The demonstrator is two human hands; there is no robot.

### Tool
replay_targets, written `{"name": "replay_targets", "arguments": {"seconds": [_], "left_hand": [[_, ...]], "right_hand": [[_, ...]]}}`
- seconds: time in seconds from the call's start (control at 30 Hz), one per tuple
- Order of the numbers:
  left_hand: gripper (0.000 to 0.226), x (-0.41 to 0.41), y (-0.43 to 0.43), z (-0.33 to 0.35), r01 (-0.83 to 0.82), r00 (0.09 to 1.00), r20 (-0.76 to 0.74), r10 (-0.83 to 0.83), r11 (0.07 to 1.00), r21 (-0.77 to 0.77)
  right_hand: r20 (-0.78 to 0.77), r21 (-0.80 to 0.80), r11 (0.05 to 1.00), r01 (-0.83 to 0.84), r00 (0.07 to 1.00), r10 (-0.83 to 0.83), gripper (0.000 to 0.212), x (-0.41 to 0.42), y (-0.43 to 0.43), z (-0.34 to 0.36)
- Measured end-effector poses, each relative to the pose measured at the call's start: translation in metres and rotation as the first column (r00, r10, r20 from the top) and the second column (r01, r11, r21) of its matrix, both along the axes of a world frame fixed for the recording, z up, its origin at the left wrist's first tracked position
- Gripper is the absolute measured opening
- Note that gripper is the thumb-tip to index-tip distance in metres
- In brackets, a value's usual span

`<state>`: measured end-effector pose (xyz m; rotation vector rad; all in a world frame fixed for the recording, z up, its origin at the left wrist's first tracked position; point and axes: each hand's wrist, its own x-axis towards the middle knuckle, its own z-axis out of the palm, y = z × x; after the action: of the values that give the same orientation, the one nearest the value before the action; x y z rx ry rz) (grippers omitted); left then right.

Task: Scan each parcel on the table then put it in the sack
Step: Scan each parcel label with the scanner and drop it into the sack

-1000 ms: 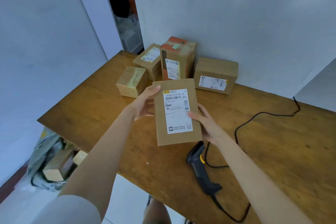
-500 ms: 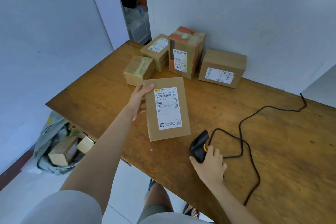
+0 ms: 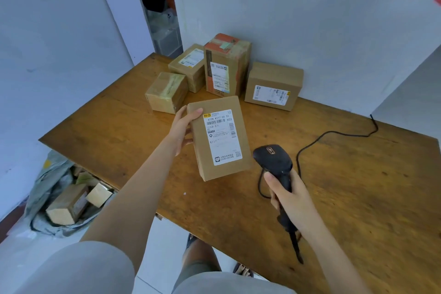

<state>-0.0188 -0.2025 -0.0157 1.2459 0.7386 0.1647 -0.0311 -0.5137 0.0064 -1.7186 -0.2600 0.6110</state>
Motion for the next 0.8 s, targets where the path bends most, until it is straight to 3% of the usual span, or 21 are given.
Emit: {"name": "replay_targets", "arguments": {"seconds": [0.07,0.13,0.27,0.43,0.8], "left_hand": [[0.096,0.009,-0.011,-0.003,0.045,0.999,0.001,-0.045,0.999,-0.016],[0.1,0.018,-0.025,-0.005,0.108,0.994,-0.002,-0.108,0.994,-0.026],[0.102,0.035,-0.053,-0.004,0.206,0.978,-0.015,-0.207,0.978,-0.022],[0.096,0.045,-0.077,-0.007,0.262,0.965,0.008,-0.262,0.965,-0.01],[0.096,0.051,-0.092,-0.007,0.266,0.963,0.033,-0.267,0.964,0.009]], "right_hand": [[0.017,0.142,0.98,-0.14,0.99,0.139,0.023,-0.012,-0.006,0.022],[0.059,0.181,0.965,-0.19,0.982,0.182,0.019,-0.023,-0.009,0.037],[0.109,0.223,0.972,-0.081,0.992,0.057,0.021,-0.035,-0.007,0.047],[0.105,0.207,0.971,0.118,0.984,-0.142,0.051,-0.039,-0.003,0.039],[0.139,0.109,0.981,0.158,0.975,-0.173,0.067,-0.04,-0.006,0.026]]}}
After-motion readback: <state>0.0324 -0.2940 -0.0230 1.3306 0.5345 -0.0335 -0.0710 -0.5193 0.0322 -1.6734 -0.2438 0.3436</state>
